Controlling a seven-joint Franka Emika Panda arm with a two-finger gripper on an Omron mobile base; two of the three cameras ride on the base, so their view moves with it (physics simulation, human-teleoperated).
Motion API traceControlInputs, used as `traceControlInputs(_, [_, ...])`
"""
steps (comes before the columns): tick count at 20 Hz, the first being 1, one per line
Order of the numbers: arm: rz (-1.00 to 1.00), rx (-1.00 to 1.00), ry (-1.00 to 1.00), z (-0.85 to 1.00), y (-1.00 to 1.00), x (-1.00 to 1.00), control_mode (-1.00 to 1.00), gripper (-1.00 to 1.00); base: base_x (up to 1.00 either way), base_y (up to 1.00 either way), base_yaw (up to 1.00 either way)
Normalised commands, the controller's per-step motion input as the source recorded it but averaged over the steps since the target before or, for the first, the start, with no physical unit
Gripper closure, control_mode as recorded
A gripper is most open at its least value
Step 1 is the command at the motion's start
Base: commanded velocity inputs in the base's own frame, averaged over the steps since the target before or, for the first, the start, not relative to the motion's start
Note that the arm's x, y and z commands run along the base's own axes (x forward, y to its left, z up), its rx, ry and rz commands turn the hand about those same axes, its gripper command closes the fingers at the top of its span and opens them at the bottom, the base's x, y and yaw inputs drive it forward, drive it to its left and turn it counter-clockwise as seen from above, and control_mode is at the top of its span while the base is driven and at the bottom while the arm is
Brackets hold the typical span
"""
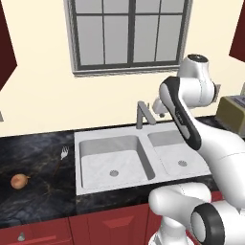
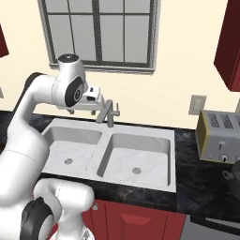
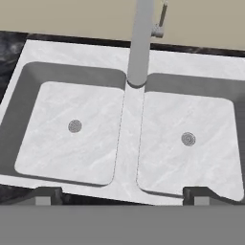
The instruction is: Turn on the sink faucet. Then move the onion from the counter to the sink. Turn off the sink. Move the vegetable from the sink to the pot next to the stove. Finally move the pot to the front left burner.
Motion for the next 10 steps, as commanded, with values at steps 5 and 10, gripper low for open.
traceControlInputs(5, [0.06,0.08,-0.18,-0.02,-0.67,-0.24,-1.0,-1.0,0.0,0.0,0.0])
traceControlInputs(10, [0.08,0.04,-0.11,-0.18,-0.57,-0.01,-1.0,-1.0,0.0,0.0,0.0])
